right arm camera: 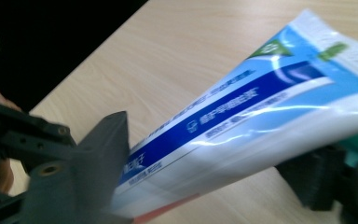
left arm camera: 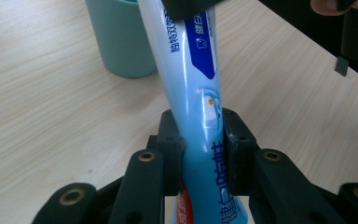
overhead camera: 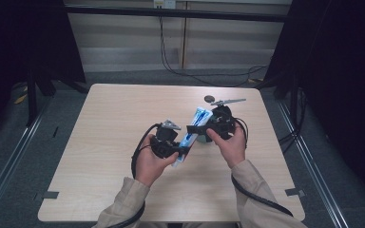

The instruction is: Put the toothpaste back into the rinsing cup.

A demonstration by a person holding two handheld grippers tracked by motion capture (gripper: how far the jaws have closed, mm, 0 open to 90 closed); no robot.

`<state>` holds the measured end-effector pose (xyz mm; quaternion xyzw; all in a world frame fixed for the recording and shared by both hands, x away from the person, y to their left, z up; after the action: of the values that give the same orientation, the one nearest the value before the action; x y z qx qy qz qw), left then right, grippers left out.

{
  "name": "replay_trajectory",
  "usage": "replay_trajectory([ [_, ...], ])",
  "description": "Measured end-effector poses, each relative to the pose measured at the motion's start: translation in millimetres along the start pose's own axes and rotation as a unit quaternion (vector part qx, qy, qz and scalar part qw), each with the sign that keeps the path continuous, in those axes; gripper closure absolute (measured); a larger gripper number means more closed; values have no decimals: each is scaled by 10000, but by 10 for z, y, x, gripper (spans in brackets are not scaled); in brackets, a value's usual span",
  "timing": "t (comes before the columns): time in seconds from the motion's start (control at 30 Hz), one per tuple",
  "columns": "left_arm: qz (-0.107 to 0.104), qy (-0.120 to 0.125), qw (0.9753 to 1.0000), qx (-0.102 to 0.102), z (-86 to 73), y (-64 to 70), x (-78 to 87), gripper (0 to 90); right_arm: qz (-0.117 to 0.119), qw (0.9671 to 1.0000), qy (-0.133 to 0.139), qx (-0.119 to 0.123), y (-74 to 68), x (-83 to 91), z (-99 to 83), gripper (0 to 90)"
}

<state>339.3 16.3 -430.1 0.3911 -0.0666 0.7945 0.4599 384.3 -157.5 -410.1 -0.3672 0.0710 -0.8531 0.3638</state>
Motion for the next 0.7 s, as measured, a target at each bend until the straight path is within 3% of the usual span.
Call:
replay_trajectory([
  [0.17, -11, -46, 10000, -56, 4, 20, -17, 721, 70, 9998, 174, -118, 13, 48, 10, 403],
  [0.4, 50, -74, 9999, -125, 6, 72, -99, 686, 483, 9957, 455, -645, 37, 113, 9, 667],
  [0.53, 102, 30, 9998, -194, 18, 79, -128, 626, 608, 9937, 688, -649, 18, 168, 20, 732],
  [0.57, 69, 32, 9999, -128, 22, 72, -139, 626, 608, 9937, 688, -649, 18, 168, 20, 732],
  [0.63, -201, -51, 9998, -10, 16, 22, -179, 523, 686, 9932, 768, -543, -28, 201, 40, 756],
  [0.7, -234, -112, 9997, -10, -2, 6, -185, 478, 661, 9936, 807, -436, -40, 215, 50, 758],
])
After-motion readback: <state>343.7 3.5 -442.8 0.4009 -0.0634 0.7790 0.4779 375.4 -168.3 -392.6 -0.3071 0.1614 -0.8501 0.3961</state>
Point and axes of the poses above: each handheld gripper's, and its own axes: x roughly backward along the jaws, z roughly out of its top, y roughly to its right, the point moved 3 cm from there along -x, roughly forward along the jaws, and after that the axes turned 1 degree about -y, right-handed, at the moved point
